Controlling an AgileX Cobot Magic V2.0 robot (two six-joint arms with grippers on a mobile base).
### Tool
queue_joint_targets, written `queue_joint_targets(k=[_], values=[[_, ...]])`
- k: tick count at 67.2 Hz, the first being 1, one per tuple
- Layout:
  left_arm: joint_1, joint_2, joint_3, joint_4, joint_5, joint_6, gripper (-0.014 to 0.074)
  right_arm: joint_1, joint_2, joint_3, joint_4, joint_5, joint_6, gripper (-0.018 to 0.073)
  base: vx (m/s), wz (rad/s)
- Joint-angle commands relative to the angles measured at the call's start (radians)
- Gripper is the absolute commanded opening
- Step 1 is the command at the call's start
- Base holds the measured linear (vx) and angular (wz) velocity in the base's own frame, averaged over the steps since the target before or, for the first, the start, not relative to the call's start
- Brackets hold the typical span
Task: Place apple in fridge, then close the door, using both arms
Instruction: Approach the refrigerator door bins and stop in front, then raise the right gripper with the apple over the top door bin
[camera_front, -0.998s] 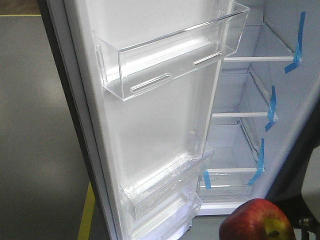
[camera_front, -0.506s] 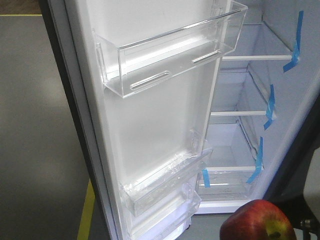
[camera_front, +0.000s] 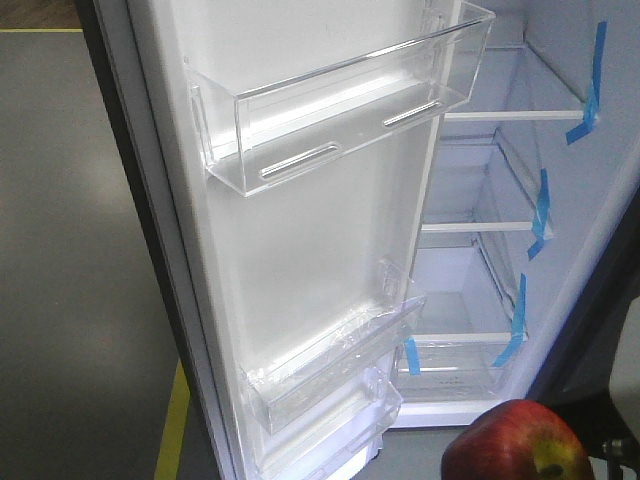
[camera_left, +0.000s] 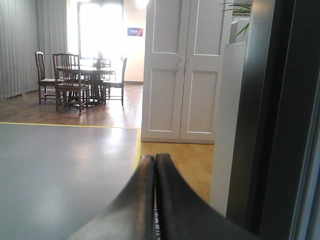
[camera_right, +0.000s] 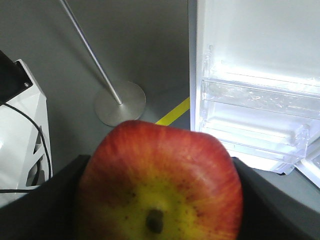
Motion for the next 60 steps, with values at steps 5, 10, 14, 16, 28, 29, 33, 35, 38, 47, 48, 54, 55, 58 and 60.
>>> queue_joint_targets(k=[5,10,14,16,28,29,33,35,38,47,48,54,55,58,60], values=[[0.0,-0.014,-0.015,-0.001,-0.069,-0.011,-0.0006,0.001,-0.003,-0.028,0.01,-0.065,-0.009,0.0115,0.0,0.0],[0.0,-0.014,-0.015,-0.001,-0.069,-0.011,-0.0006,0.001,-0.003,-0.028,0.01,-0.065,-0.009,0.0115,0.0,0.0],[0.0,-0.014,-0.015,-0.001,-0.069,-0.011,-0.0006,0.001,-0.003,-0.028,0.01,-0.065,-0.009,0.0115,0.0,0.0],[0.0,-0.014,-0.015,-0.001,-0.069,-0.011,-0.0006,0.001,-0.003,-0.028,0.01,-0.065,-0.009,0.0115,0.0,0.0],[0.0,-0.014,-0.015,-0.001,-0.069,-0.011,-0.0006,0.001,-0.003,-0.028,0.01,-0.074,-0.008,0.0115,0.0,0.0],[0.0,-0.014,-0.015,-0.001,-0.069,-0.011,-0.0006,0.001,-0.003,-0.028,0.01,-0.075,-0.008,0.0115,0.0,0.0],[0.0,-0.014,-0.015,-0.001,-0.069,-0.011,-0.0006,0.001,-0.003,-0.028,0.012,-0.08,-0.009,0.0115,0.0,0.0],[0.0,-0.014,-0.015,-0.001,-0.069,-0.011,-0.0006,0.001,-0.003,-0.028,0.012,-0.083,-0.009,0.0115,0.0,0.0],[0.0,-0.014,-0.015,-0.001,-0.069,-0.011,-0.0006,0.0,-0.003,-0.028,0.005,-0.085,-0.009,0.0115,0.0,0.0],[0.0,-0.014,-0.015,-0.001,-0.069,-0.011,-0.0006,-0.001,0.042,-0.028,-0.117,-0.095,0.086,0.0115,0.0,0.0],[0.0,-0.014,-0.015,-0.001,-0.069,-0.011,-0.0006,-0.001,0.051,-0.028,-0.14,-0.097,0.106,0.0115,0.0,0.0],[0.0,-0.014,-0.015,-0.001,-0.069,-0.011,-0.0006,-0.001,0.114,-0.032,-0.303,-0.098,0.234,0.0117,0.0,0.0],[0.0,-0.014,-0.015,-0.001,-0.069,-0.011,-0.0006,-0.002,0.123,-0.032,-0.326,-0.098,0.253,0.0118,0.0,0.0],[0.0,-0.014,-0.015,-0.001,-0.069,-0.011,-0.0006,-0.007,0.153,-0.032,-0.391,-0.098,0.305,0.0119,0.0,0.0],[0.0,-0.014,-0.015,-0.001,-0.069,-0.011,-0.0006,-0.016,0.171,-0.032,-0.43,-0.097,0.342,0.012,0.0,0.0]])
